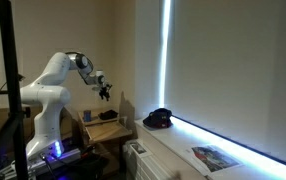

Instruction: Put the sock inside the bowl and close the top compartment

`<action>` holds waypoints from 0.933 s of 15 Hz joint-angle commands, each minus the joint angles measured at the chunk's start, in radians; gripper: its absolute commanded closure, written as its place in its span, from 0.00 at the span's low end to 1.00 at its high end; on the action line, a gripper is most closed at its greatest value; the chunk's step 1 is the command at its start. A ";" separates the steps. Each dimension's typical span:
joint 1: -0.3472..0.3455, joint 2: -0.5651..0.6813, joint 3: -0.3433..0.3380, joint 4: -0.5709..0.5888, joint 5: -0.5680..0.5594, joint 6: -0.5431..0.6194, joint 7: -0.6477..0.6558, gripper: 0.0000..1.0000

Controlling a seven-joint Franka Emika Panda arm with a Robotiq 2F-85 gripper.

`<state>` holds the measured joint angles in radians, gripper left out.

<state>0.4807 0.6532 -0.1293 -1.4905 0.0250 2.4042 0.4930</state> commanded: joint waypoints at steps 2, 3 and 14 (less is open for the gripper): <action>-0.061 -0.203 0.007 -0.165 -0.185 -0.247 -0.020 0.00; -0.077 -0.245 0.010 -0.205 -0.219 -0.294 -0.011 0.00; -0.313 -0.559 0.028 -0.829 -0.260 -0.159 0.359 0.00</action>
<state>0.2318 0.1704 -0.1198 -2.1246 -0.2237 2.0969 0.7256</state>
